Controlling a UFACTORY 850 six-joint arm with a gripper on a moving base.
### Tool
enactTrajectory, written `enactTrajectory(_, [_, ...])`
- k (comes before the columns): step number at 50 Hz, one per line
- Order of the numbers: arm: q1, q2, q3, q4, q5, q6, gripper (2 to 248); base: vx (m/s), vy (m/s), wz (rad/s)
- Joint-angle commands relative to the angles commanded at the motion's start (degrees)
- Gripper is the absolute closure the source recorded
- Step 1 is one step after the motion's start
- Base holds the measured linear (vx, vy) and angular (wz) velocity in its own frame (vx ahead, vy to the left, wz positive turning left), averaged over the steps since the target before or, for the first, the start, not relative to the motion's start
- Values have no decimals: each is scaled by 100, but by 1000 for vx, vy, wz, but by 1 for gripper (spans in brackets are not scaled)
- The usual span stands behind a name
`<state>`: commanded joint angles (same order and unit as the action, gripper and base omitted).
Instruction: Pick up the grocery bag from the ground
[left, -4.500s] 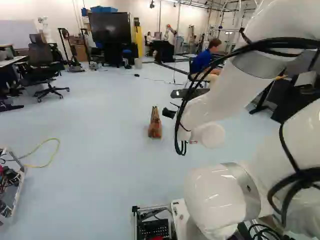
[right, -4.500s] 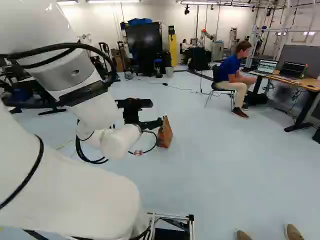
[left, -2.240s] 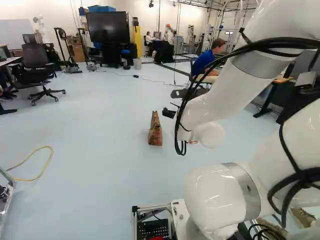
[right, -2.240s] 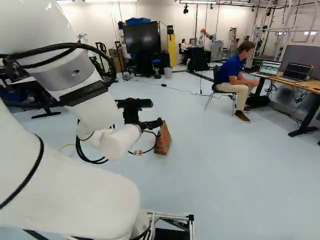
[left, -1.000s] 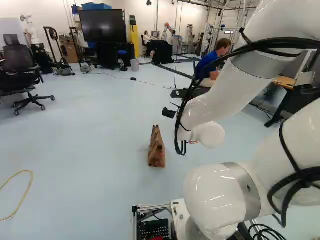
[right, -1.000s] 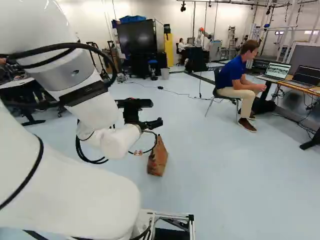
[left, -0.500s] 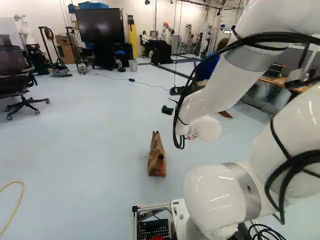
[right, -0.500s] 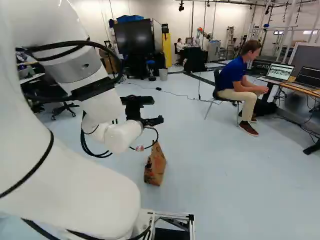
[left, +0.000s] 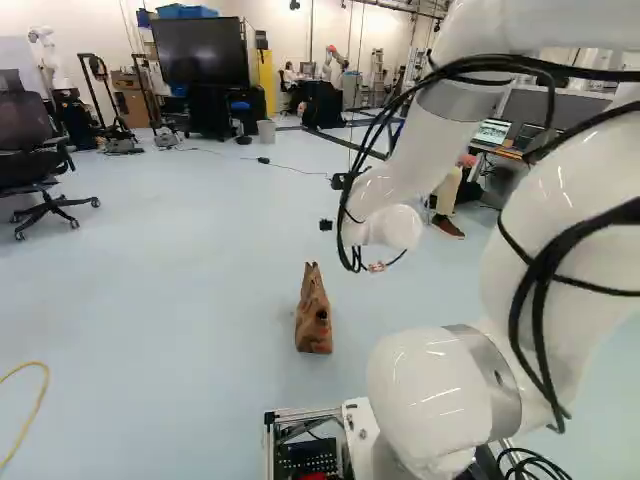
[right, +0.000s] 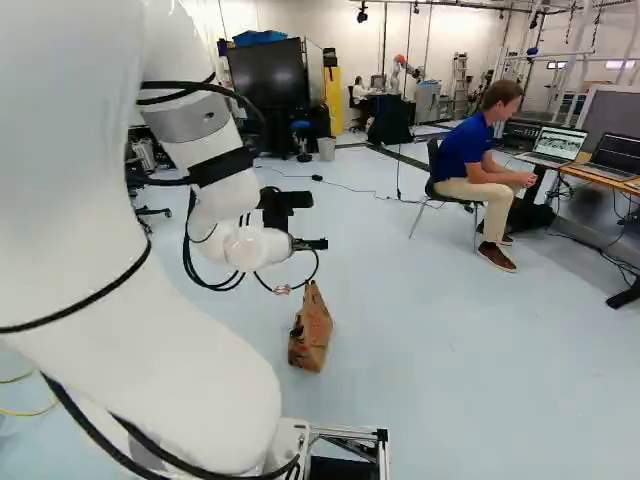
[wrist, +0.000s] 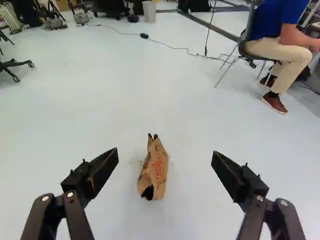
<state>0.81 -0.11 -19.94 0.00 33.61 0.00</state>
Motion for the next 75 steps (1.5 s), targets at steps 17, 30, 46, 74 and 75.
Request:
enactTrajectory(17, [157,-775,-835,0,-1400,0,3,0,0,0])
enactTrajectory(30, [282,-1307,-1462,0,-2073,0,3,0,0,0])
enactTrajectory(46, [450,-1922,-2234,0,-2128,0,3,0,0,0])
enactTrajectory(74, [677,-3528,-3866,0,-2128,0,3,0,0,0])
enactTrajectory(75, [682,-3595,-3931,0,-2128,0,3,0,0,0])
